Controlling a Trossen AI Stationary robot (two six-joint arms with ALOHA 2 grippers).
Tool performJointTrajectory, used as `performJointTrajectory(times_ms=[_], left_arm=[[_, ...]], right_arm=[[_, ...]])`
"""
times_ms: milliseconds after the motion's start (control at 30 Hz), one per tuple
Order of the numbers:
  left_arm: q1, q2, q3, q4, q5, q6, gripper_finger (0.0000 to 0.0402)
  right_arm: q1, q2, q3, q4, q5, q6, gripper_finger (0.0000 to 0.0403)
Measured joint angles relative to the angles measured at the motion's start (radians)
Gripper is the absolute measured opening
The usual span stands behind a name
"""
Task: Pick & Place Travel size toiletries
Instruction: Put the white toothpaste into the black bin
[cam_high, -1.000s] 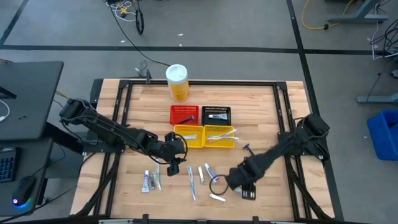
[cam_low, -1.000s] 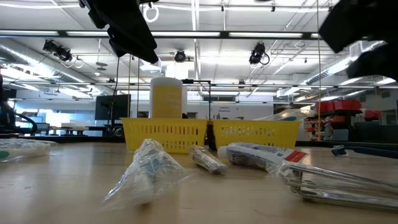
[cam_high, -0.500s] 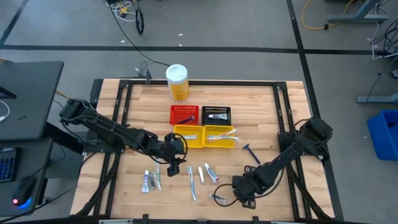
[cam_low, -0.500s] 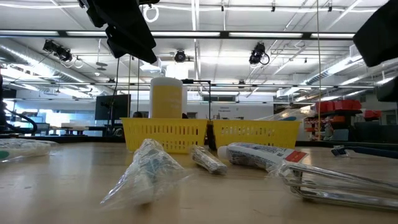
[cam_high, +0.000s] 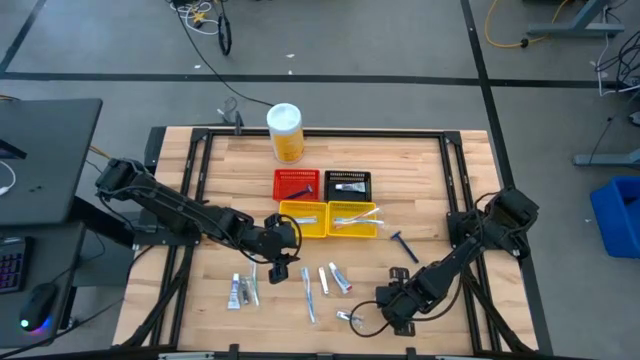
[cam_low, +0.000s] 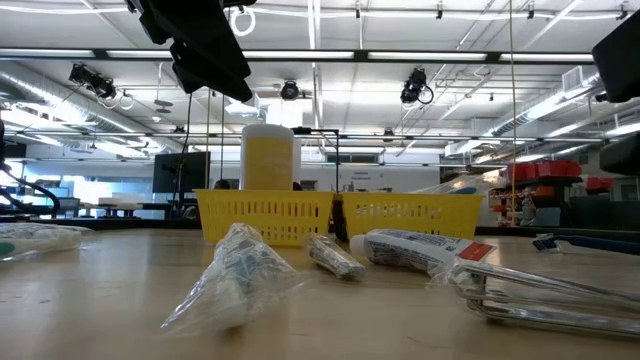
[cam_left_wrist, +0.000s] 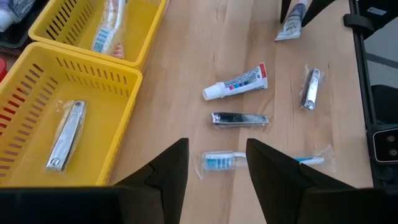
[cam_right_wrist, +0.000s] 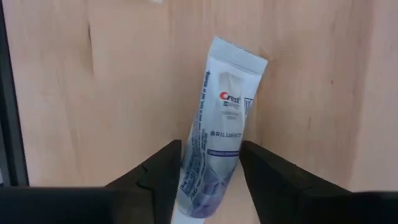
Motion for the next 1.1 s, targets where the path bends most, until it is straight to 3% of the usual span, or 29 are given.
performJointTrajectory(times_ms=[367, 567, 867, 1100], left_arm=[[0.000, 0.000, 0.000, 0.000, 0.000, 0.002, 0.0171], [0.000, 0.000, 0.000, 0.000, 0.000, 0.002, 0.0171], [0.000, 0.000, 0.000, 0.000, 0.000, 0.006, 0.0171], [0.000, 0.000, 0.000, 0.004, -0.007, 0.010, 0.0171]], right_arm=[[-0.006, 0.002, 0.003, -0.012, 0.000, 0.009, 0.0096], [-0.033, -0.027, -0.003, -0.015, -0.054, 0.010, 0.0080], [-0.118, -0.142, -0.001, -0.038, -0.042, -0.010, 0.0070], [-0.236, -0.301, -0.001, -0.072, 0.181, -0.160, 0.0069]])
